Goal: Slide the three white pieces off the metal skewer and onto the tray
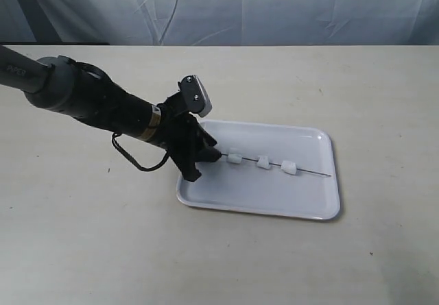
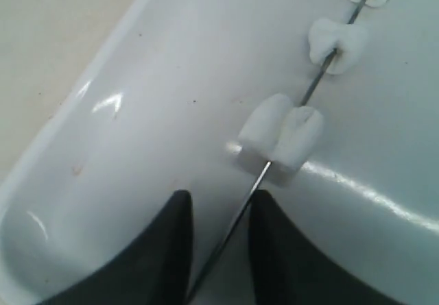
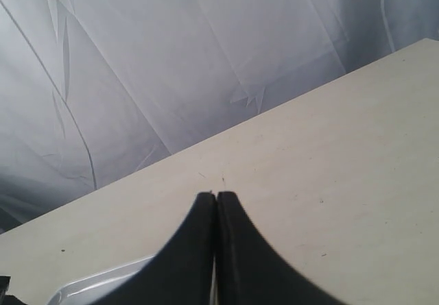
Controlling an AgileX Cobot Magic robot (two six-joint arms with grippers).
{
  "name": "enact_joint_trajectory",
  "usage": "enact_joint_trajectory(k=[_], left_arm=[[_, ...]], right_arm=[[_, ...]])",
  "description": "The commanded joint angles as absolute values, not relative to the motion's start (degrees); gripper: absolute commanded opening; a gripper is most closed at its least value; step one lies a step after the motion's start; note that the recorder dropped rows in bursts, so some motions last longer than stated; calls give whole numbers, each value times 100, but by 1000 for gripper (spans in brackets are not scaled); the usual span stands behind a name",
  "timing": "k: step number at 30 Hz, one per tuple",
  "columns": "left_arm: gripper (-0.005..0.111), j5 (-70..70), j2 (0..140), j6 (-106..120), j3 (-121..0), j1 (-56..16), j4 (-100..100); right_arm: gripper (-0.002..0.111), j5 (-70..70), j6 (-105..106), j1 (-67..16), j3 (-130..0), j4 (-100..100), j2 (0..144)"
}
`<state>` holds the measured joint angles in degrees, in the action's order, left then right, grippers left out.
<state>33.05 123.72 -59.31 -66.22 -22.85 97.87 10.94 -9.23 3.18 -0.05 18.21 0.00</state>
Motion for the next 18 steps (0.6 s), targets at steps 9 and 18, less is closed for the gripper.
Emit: enact_joint_trajectory(k=[9,18], left_arm=[[0,2723,12022,-7828,-6567,-2297,9995],[0,4409,10910,-10091,-6567,-2297,9995]], right_arm=[[-1,1079,-916,334,0,2058,0],[-1,1043,-709,334,0,3860,0]])
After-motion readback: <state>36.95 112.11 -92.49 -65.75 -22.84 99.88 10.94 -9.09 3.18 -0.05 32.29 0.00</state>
